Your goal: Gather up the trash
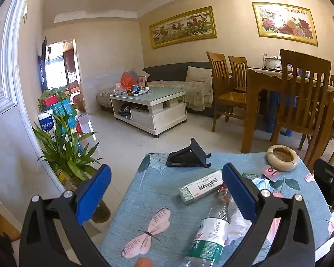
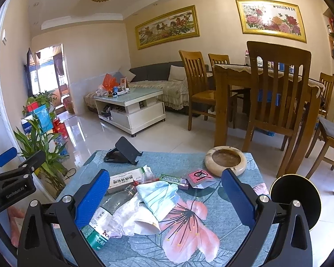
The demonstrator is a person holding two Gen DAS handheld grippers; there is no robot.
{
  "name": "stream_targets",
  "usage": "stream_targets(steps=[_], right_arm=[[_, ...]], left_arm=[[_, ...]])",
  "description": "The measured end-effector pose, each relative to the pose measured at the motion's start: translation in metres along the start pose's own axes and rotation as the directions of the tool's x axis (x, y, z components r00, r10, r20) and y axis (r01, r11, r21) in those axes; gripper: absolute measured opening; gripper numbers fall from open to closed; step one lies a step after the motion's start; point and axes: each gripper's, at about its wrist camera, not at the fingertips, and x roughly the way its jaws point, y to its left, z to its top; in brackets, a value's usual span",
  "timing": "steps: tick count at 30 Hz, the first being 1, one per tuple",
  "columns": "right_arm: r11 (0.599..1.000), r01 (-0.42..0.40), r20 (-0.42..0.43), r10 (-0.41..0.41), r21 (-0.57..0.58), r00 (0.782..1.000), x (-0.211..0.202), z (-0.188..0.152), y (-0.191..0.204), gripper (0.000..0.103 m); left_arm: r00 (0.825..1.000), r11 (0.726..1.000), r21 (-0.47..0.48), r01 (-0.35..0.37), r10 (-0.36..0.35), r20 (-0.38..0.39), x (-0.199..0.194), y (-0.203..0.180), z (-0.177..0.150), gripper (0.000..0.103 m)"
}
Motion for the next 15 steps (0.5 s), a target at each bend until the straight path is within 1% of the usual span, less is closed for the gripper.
stream_targets(steps=[4, 15], right_arm=[[1.000, 0.007, 0.004, -0.007, -0.008, 1.000, -0.0005, -0.0009, 0.0025, 0.100], [1.000, 0.005, 0.004, -0.005, -0.006, 1.000, -0.0005, -0.0018, 0.0024, 0.100]], left_arm=[[1.000, 1.000, -0.006, 0.017, -0.017, -0.013, 0.0026, -0.0001, -0.0017, 0.100], [1.000, 1.000, -0.009, 0.026, -0.026, -0.012, 0.0016, 0.0003, -0.0021, 0.100]])
